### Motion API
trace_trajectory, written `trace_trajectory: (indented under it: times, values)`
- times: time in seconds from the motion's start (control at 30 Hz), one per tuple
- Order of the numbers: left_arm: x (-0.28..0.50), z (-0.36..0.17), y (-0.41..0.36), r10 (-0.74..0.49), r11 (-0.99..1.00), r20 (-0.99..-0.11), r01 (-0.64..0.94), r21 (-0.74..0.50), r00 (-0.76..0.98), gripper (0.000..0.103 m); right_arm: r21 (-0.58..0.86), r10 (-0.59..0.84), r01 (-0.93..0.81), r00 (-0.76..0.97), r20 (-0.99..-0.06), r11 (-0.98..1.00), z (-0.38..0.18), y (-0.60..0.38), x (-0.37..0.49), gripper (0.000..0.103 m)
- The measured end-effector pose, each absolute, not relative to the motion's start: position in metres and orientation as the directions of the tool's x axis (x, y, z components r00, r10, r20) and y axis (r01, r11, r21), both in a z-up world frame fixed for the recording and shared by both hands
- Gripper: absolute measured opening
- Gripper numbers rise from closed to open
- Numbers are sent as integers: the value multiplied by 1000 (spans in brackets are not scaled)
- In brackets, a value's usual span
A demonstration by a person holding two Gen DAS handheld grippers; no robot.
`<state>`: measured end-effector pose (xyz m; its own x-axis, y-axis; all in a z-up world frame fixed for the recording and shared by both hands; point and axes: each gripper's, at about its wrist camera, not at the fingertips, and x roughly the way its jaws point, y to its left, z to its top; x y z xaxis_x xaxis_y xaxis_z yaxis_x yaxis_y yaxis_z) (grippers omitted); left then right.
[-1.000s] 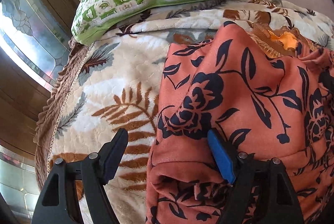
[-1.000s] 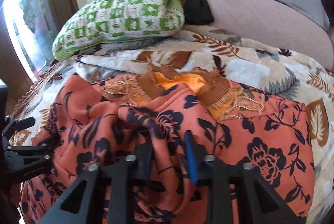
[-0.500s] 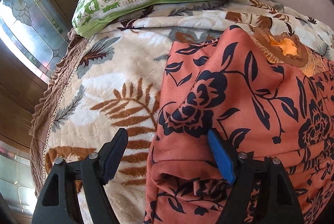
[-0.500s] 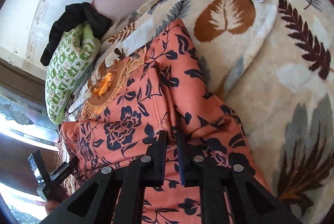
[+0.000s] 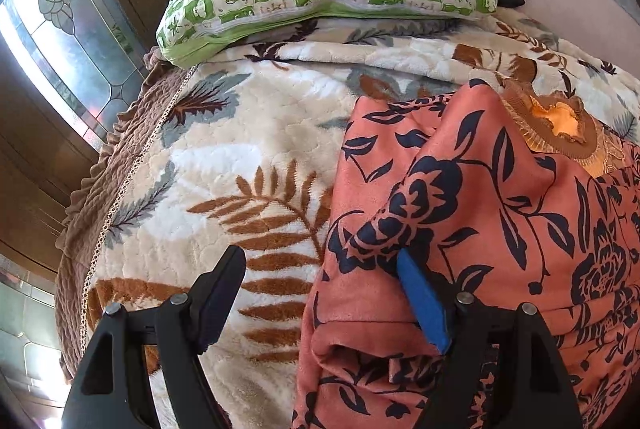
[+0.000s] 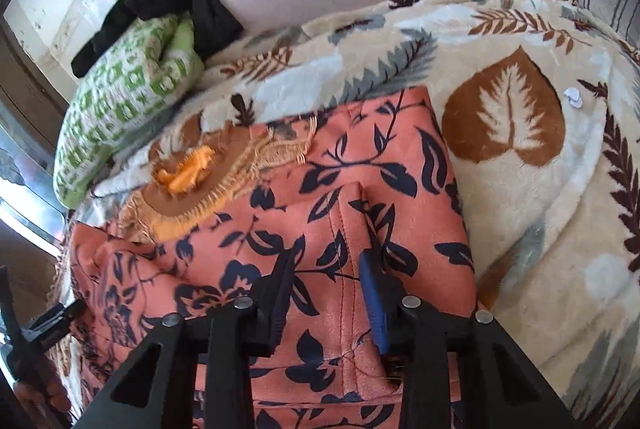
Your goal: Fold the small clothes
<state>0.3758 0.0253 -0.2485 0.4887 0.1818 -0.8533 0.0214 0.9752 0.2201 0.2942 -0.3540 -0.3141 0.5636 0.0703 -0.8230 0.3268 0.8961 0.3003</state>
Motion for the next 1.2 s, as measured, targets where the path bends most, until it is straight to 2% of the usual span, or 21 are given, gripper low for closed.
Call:
trace_trajectory:
  times: [0.03,0.07,0.23,0.3,0.4,0.47,0.53,0.57,0.67,0.73,0.83,0.93,0.97,1.0,1.03,1.07,1.2]
  values:
    - [377,-248,27,181,976,-854,14,215,488,79,253,30,323,563,-826,912,-312,-350,293,8]
    - [377,-247,28,182,977,-853,4,211,488,79,218,1,312,571,-821,925,-307,-346,290,0]
    - [377,-241,34,195,978,-840,-35,205,506,79,135,-141,323,701,-699,937,-258,-340,265,0]
    - [376,-239,34,195,978,-835,-38,205,515,79,132,-184,376,694,-696,917,-256,-351,260,0]
    - [378,-239,34,204,977,-833,-47,210,515,79,281,-32,366,657,-753,887,-270,-378,271,4]
    - [378,-240,33,207,976,-833,-51,211,514,79,388,63,351,667,-742,853,-276,-386,274,4]
    - [378,-241,32,214,974,-830,-51,220,514,79,416,90,319,693,-715,851,-275,-383,274,7]
    - [378,-241,32,218,973,-829,-49,226,515,79,416,98,301,700,-708,858,-275,-381,274,17]
    - [378,-243,30,228,969,-824,-42,242,518,79,461,151,278,699,-699,843,-283,-379,277,81]
    - [378,-244,29,231,968,-825,-41,246,516,79,519,182,274,723,-666,810,-289,-382,275,81]
    - [378,-246,27,234,967,-825,-36,252,514,79,505,209,268,682,-701,821,-300,-382,283,71]
    - [378,-248,23,237,965,-824,-26,262,515,79,447,180,307,620,-764,840,-320,-381,291,51]
    - [378,-249,22,237,964,-824,-23,263,515,79,425,171,299,612,-773,854,-321,-378,293,40]
    - [379,-249,22,239,964,-823,-23,265,515,79,396,161,289,594,-788,872,-320,-373,294,37]
    - [379,-249,22,240,964,-823,-25,266,515,79,374,157,275,580,-799,886,-320,-367,294,28]
    - [379,-249,22,239,964,-824,-27,263,513,79,357,158,253,574,-804,899,-318,-360,293,13]
    - [380,-246,24,235,967,-821,-40,251,520,79,260,87,189,627,-774,947,-296,-337,282,9]
